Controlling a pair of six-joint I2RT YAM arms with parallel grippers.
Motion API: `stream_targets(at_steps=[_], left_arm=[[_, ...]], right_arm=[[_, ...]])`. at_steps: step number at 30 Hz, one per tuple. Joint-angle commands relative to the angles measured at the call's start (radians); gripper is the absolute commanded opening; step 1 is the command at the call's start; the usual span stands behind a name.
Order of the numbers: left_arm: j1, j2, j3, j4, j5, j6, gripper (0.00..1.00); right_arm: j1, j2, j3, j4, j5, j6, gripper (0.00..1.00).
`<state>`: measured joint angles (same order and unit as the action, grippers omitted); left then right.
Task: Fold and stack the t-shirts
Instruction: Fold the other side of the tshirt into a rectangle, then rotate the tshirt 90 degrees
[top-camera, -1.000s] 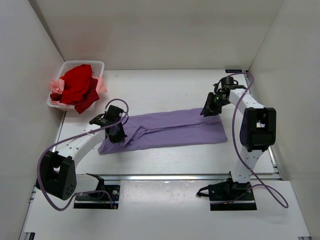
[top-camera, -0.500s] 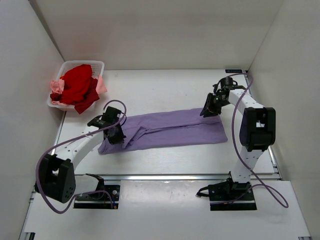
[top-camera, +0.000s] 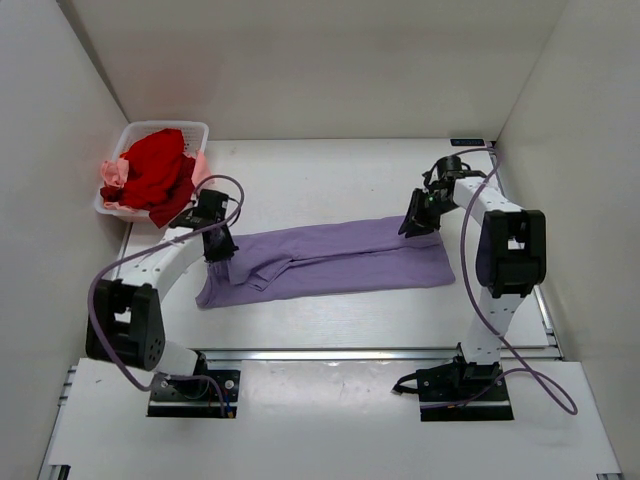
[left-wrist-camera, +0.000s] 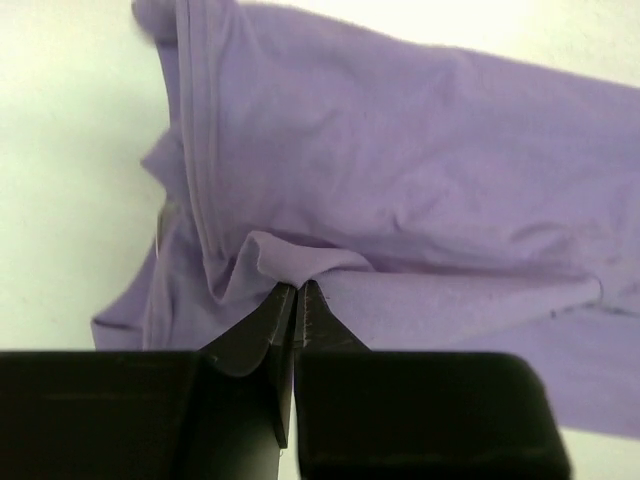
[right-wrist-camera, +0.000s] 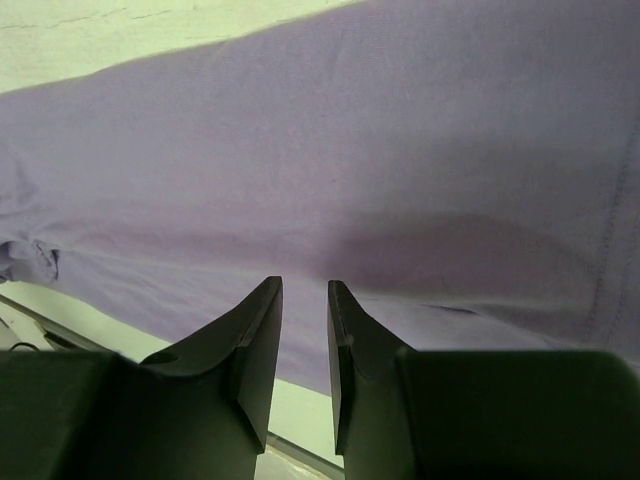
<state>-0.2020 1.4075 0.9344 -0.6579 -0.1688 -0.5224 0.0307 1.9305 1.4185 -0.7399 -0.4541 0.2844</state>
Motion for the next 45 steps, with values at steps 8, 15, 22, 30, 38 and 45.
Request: stream_targets(at_steps=[8,15,22,30,38,45], left_arm=[[0.049,0.180,0.138,0.112,-0.136,0.076,0.23],[-0.003,0.134,0.214,0.084,-0.235,0.061,0.29],[-0.152,0.004,0.002,0.104,-0.109,-0.101,0.26],[-0.128,0.203,-0.031,0.129,-0.116,-0.134,0.18],[-0.137,0.522,0.430,0.038,-0.132,-0.128,0.14],[-0.131,1.041,1.415,-0.224,-0.111,0.047,0.04]], right_arm=[[0.018,0.045,0.083,-0.013,0.022,-0.013,0.22],[0.029,0.039,0.094,-0.012,0.087,-0.037,0.24],[0.035,0.132,0.172,-0.041,0.156,-0.045,0.26],[0.063,0.200,0.154,-0.065,0.291,0.045,0.06],[0.158,0.082,-0.045,-0.070,0.365,0.211,0.00],[0.349,-0.221,-0.395,0.143,0.393,0.444,0.00]])
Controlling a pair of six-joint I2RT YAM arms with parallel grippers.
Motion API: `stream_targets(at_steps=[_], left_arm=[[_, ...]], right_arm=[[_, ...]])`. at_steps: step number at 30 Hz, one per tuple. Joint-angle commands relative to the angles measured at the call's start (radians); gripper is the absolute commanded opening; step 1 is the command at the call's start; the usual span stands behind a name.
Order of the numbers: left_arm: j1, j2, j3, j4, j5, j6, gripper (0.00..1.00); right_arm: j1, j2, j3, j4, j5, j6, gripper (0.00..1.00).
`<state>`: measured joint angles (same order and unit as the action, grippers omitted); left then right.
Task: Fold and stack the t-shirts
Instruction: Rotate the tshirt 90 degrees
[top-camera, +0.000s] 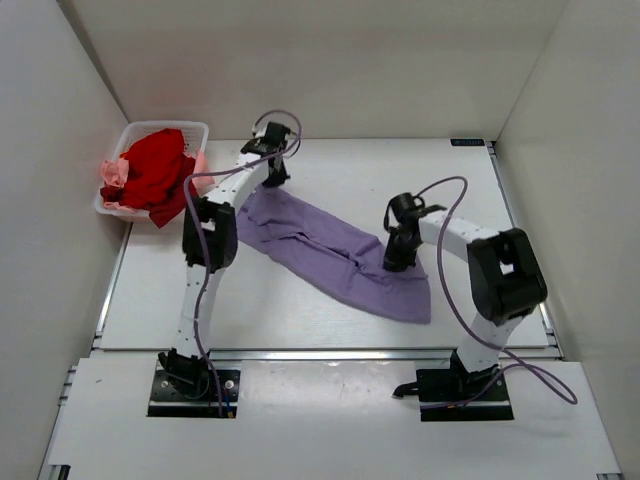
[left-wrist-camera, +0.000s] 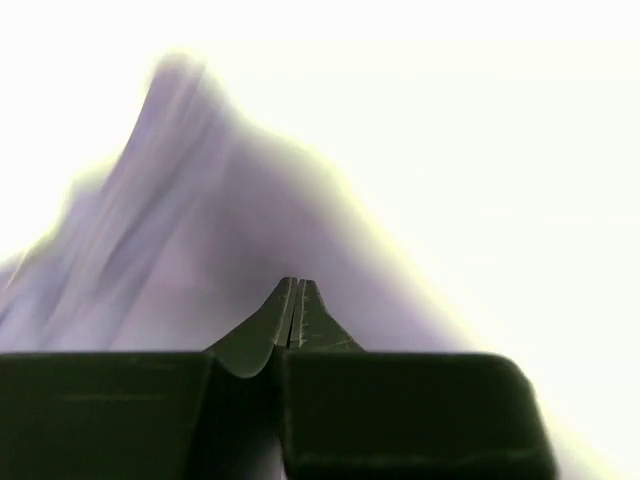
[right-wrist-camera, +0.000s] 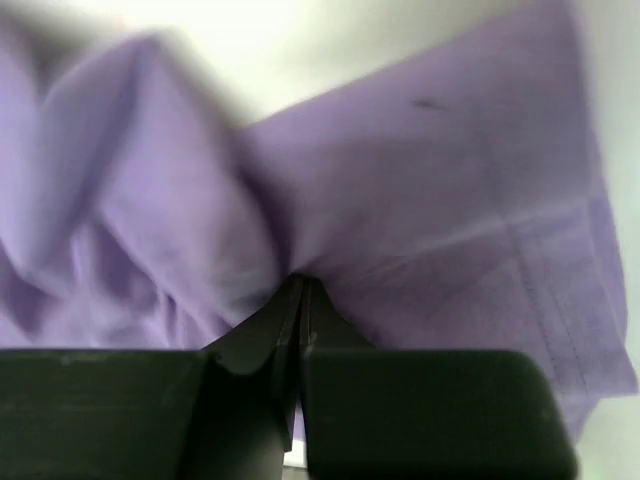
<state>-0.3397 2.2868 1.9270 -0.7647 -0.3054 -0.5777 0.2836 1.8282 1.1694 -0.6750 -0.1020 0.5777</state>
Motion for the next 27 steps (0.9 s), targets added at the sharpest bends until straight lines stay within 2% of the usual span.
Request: stream_targets(at_steps=[1,2,3,6,7,10,12,14,17,18,20,24,27], left_arm=[[0.014,0.233,0.557,-0.208,0.041,0.110,0.01],[0.025,0.361,0.758,-0.256,0.086,0.114,0.00],[0.034,0.405,0.768,-0.249,0.135,0.098,0.00],[0.050,0.338,0.543,-0.093,0.166,0.113,0.00],[0.044,0.332,0.534,-0.090,0.123,0.140,0.00],[0.013,0.327,0.650,-0.163,0.043,0.202,0.01],[0.027,0.255,0.629,-0.154,0.035,0.205,0.02],[0.027,0.163,0.534,-0.121,0.029,0.202,0.07],[0.027,-0.082,0.136,0.000,0.009,0.202,0.11],[0.030,-0.125,0.068,0.054,0.017,0.197,0.11],[0.045,-0.251,-0.168,0.131,0.073,0.164,0.12],[0.053,-0.345,-0.385,0.208,0.111,0.128,0.12],[0.045,-0.331,-0.477,0.237,0.126,0.104,0.12]], right_arm=[[0.141,-0.150,-0.190,0.113,0.029,0.233,0.00],[0.193,-0.199,-0.262,0.194,0.022,0.304,0.01],[0.219,-0.251,-0.337,0.274,0.024,0.341,0.00],[0.302,-0.316,-0.425,0.402,0.053,0.519,0.00],[0.327,-0.316,-0.403,0.403,0.085,0.519,0.00],[0.322,-0.329,-0.352,0.358,0.159,0.490,0.00],[0.301,-0.351,-0.384,0.379,0.144,0.470,0.00],[0.269,-0.360,-0.431,0.417,0.124,0.461,0.00],[0.246,-0.346,-0.465,0.436,0.127,0.409,0.00],[0.244,-0.345,-0.467,0.439,0.128,0.362,0.00],[0.261,-0.353,-0.421,0.407,0.192,0.272,0.00],[0.304,-0.418,-0.356,0.380,0.332,0.093,0.00],[0.241,-0.464,-0.372,0.355,0.340,0.036,0.00]])
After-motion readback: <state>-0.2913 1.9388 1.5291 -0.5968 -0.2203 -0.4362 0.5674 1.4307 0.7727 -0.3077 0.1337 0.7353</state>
